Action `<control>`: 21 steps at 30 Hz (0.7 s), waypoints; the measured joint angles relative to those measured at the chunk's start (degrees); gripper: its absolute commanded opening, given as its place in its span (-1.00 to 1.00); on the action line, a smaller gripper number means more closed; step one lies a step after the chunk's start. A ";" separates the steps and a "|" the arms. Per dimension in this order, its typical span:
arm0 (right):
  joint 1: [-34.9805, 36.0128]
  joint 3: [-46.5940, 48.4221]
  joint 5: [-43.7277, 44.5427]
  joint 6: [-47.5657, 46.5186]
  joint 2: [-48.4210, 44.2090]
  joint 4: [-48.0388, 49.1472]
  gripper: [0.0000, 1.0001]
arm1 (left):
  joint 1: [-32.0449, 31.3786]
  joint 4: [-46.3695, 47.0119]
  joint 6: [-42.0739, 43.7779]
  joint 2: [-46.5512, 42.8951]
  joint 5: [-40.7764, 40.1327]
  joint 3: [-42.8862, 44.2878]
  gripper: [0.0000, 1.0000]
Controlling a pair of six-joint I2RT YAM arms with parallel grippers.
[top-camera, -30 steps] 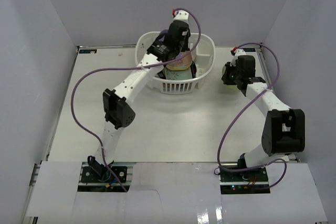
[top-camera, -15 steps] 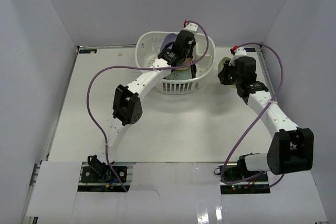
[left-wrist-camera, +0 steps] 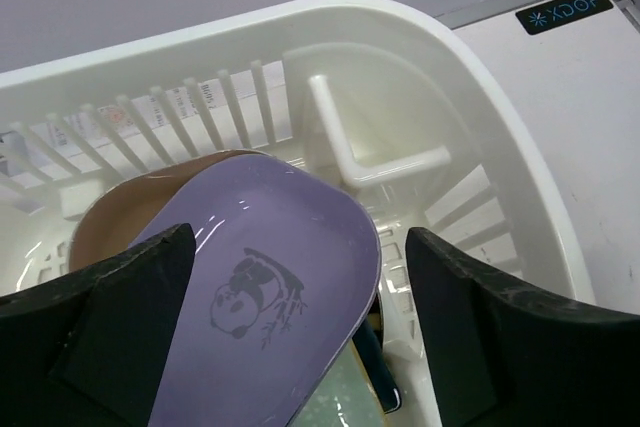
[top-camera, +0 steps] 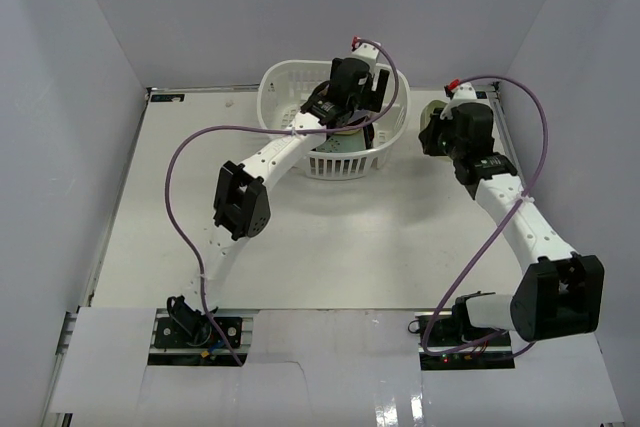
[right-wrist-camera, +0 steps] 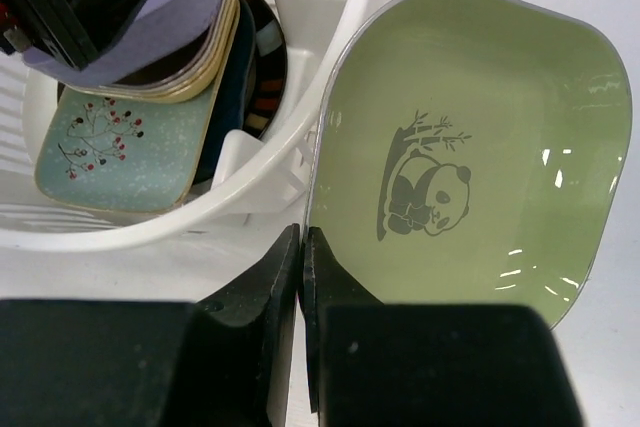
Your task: Place the plates into the plastic bin on the countertop
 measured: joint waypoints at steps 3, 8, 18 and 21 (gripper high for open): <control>0.22 2.16 -0.31 -0.20 -0.13 -0.37 -0.85 | 0.00 -0.11 0.42 -2.32 -1.03 -1.95 0.96; 3.96 12.76 -1.44 -3.34 3.76 -1.92 -0.84 | 0.00 -0.28 0.11 -17.81 -3.54 -15.67 0.96; 19.12 36.20 -2.29 -12.35 22.86 -5.95 -0.85 | 0.48 3.04 -8.41 -66.25 -9.44 -61.40 0.96; 22.32 44.59 -0.72 -15.65 31.76 -9.29 -0.84 | 1.07 0.13 -10.80 -72.85 -10.95 -70.90 0.96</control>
